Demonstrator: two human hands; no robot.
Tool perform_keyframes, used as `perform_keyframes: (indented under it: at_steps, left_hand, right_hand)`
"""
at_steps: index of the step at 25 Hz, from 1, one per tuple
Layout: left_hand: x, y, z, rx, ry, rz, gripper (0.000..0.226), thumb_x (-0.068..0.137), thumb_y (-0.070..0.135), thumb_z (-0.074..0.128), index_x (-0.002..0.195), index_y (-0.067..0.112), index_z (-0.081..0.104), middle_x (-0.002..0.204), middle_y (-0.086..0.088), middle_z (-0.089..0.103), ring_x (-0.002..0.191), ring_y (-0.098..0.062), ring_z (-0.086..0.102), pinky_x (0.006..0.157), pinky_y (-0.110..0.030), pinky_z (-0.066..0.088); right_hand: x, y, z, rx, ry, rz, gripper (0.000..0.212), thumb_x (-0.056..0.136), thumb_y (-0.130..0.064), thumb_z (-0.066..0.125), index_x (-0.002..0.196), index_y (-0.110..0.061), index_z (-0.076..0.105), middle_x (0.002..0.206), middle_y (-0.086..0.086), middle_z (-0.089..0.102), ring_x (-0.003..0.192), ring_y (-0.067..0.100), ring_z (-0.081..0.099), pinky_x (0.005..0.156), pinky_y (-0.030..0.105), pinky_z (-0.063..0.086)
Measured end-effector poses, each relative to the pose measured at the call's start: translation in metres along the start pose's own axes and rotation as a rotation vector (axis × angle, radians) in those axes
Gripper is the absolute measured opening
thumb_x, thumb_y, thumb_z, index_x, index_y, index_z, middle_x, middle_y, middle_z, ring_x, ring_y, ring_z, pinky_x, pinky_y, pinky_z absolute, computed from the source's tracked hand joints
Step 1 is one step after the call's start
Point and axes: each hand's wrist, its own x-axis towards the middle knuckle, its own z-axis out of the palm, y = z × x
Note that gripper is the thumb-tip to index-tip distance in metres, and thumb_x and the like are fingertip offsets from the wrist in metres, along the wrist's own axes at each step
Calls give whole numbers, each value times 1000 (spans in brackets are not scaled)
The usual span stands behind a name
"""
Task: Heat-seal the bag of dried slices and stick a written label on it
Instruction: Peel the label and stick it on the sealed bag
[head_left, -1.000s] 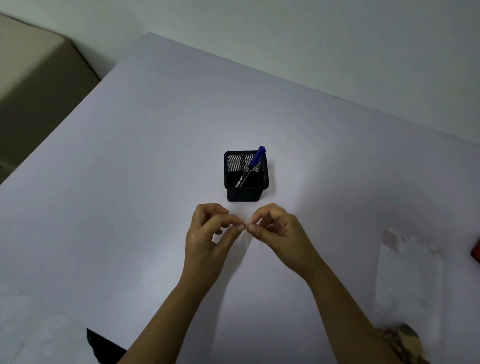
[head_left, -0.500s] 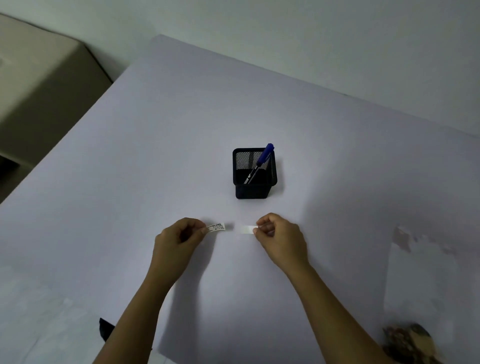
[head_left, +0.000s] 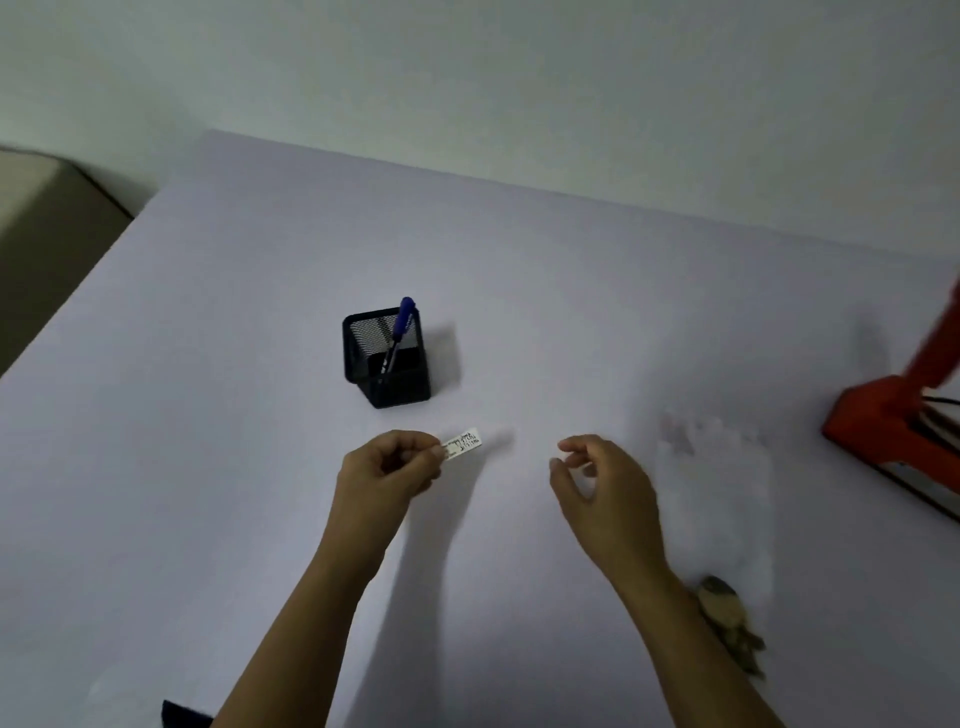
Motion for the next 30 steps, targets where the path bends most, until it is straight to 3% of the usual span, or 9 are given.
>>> perform_keyframes:
  at_steps: [6,10,13,17,20,25,30]
  left_hand:
    - [-14,-2,117,81,-238,-37,6,82,7,68,83,10,73,75,-13,69,70,-18,64,72,-26,56]
    - [-10,-12,189,233,-402,-42,7,81,8,69,78,13,74,68,-8,69,66,-18,63,75,-32,55]
    - [-3,-19,223,387,-427,7,5,80,11,71,77,14,74,66,-6,69,59,-14,59,67,-26,52]
    - [1,-25,242,559,-436,75,4,80,15,70,82,14,74,70,-3,71,56,-7,58,53,-8,45]
    - [0,-27,244,597,-435,89,5,81,16,69,84,15,74,70,2,70,58,-4,59,51,-3,43]
    - [-1,-30,247,599,-424,110,4,82,15,69,83,15,73,67,2,69,57,-6,58,51,-4,44]
    - [1,-31,248,606,-435,112,4,81,16,70,82,16,74,66,2,69,57,-7,59,55,-10,47]
  right_hand:
    - [-9,99,-104,-33,69,120,31,80,-12,68,108,-18,57,91,-3,60,89,13,56,81,29,47]
    - [-9,138,-123,39,-89,160,49,76,-11,71,119,-18,49,103,-4,58,100,9,53,87,21,39]
    - [-13,152,-121,74,-147,160,57,74,-9,72,125,-16,45,114,-3,57,110,10,51,92,19,36]
    - [-18,161,-120,90,-125,124,54,77,-10,70,126,-11,46,125,1,54,116,11,48,96,16,32]
    - [-21,164,-120,33,-118,61,47,80,-15,68,123,-14,48,125,0,51,118,13,44,96,15,29]
    - [-29,176,-122,-80,-120,-19,44,87,-26,60,128,-16,47,134,1,50,127,13,39,106,25,30]
    - [-35,182,-122,-104,-168,-48,48,91,-24,52,137,-18,38,145,-1,38,135,3,21,111,20,15]
